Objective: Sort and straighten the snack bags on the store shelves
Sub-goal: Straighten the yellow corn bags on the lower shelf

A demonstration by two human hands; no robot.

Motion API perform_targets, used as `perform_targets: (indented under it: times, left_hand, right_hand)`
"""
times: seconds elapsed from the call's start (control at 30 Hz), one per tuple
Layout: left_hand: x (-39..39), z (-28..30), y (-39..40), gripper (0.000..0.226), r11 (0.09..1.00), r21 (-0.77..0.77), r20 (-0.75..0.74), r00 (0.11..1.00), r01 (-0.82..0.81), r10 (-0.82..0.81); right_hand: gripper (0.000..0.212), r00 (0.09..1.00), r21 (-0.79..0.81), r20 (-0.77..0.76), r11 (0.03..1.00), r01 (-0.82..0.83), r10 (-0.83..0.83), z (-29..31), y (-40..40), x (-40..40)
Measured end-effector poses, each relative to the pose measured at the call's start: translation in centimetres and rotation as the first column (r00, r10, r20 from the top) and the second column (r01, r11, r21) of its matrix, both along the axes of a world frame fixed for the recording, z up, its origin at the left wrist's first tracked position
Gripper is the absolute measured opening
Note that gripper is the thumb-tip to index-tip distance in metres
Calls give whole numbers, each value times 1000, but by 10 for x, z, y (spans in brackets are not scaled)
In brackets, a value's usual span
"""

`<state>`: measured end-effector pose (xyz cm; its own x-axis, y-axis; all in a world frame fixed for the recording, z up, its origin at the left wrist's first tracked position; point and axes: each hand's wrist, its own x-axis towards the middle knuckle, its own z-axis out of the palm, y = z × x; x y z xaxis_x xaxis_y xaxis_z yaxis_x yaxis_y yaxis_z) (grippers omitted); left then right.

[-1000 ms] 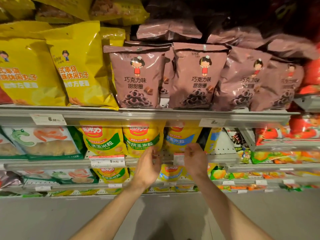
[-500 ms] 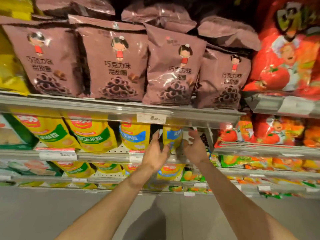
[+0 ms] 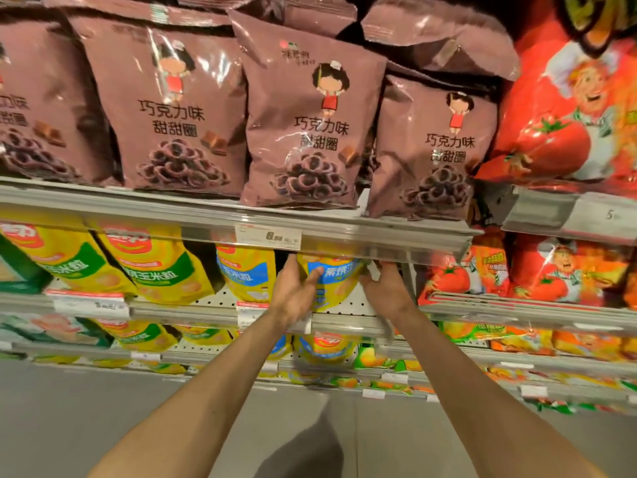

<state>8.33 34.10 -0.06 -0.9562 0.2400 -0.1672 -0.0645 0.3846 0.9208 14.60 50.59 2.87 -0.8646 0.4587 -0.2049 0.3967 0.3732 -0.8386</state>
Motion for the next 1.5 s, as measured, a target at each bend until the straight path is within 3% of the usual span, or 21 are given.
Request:
perform_targets:
  times: [0.23, 0.5, 0.63, 0.77, 1.0, 1.2, 1.3, 1.5]
  left_hand:
    - [2, -1, -2, 29, 994, 99, 48, 998, 40, -45]
    - [27, 8, 5, 35, 956, 281, 97, 993, -86, 61]
    - [32, -6, 1, 61, 969, 229, -5, 996, -90, 94]
    - [34, -24, -3, 78, 986, 151, -2, 998, -68, 70]
    - [23, -42, -5, 78, 991, 132, 52, 998, -39, 32]
    - [22, -46, -6, 90, 991, 132, 20, 1000, 19, -22]
    - [26, -27, -4, 71, 984, 164, 59, 995, 69, -80]
    - [20, -27, -2, 75, 976, 168, 12, 990, 138, -143]
  right_hand:
    - [34, 999, 16, -16, 999, 29, -28, 2, 8, -23]
    - [28, 998, -17, -54, 1000, 17, -18, -2, 9, -26]
    - [26, 997, 3, -74, 1000, 15, -15, -8, 8, -18]
    - [27, 998, -33, -55, 999, 20, -22, -7, 6, -10]
    - [54, 992, -109, -106, 993, 54, -65, -20, 0, 7]
    - [42, 973, -68, -153, 984, 163, -172, -38, -3, 23]
    - [41, 953, -83, -198, 972, 218, -230, -45, -8, 27]
    - [43, 937, -92, -239, 966, 240, -256, -49, -10, 36]
